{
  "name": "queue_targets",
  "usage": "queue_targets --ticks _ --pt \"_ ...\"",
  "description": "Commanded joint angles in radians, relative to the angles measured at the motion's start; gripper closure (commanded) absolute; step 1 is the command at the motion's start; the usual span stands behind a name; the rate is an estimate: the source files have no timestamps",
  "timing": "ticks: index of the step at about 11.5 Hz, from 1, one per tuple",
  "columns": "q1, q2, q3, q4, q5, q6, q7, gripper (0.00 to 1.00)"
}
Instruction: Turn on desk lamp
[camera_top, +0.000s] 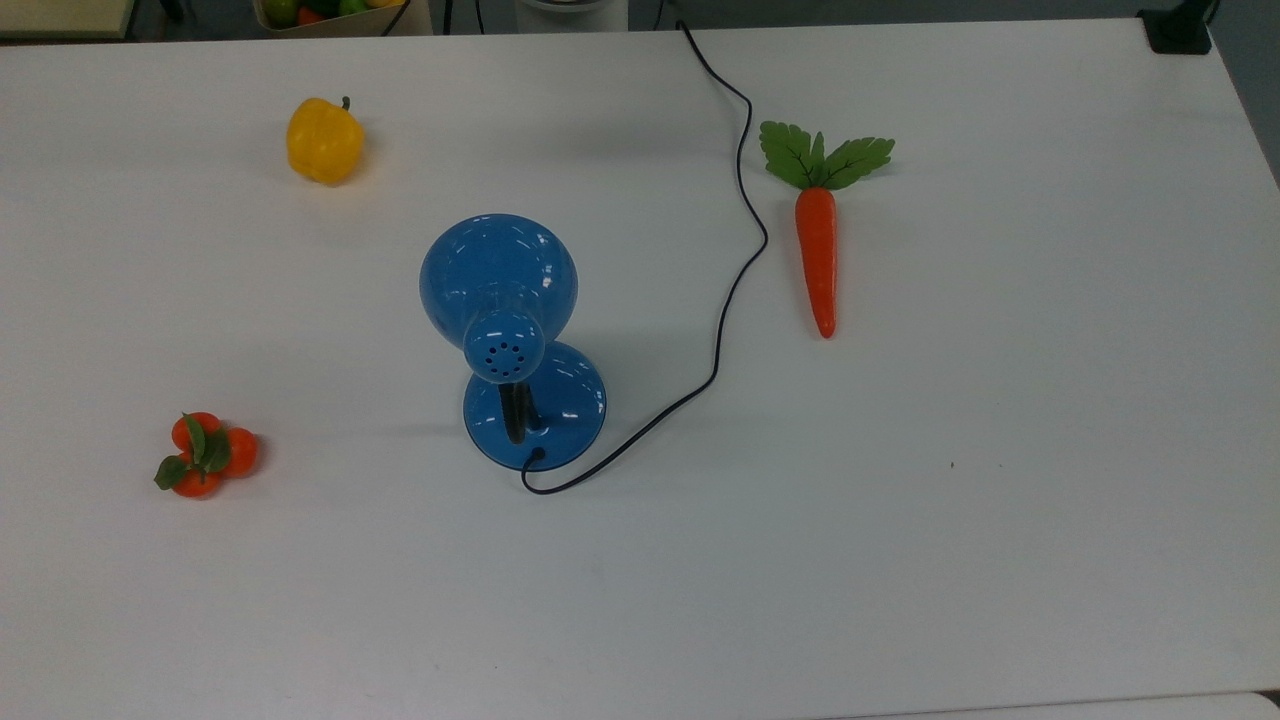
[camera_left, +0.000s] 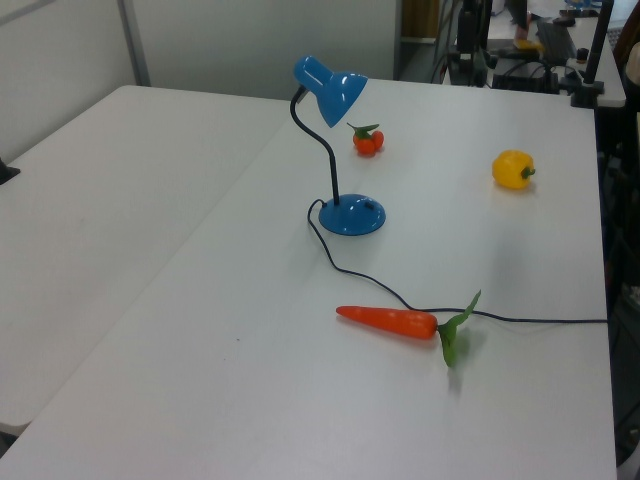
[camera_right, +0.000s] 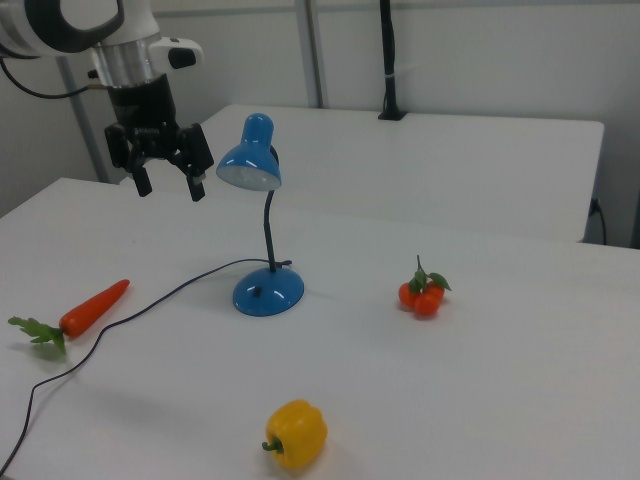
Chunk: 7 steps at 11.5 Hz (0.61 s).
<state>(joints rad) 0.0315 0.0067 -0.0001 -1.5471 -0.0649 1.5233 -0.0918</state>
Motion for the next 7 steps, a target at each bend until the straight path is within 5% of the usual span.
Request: queue_targets --ticks 1,7 --pt "0.009 0.004 -0.014 0.005 -0.006 0.033 -0.008 0.00" --pt "0.011 0.006 -0.014 0.004 -0.001 0.028 -0.008 0.00"
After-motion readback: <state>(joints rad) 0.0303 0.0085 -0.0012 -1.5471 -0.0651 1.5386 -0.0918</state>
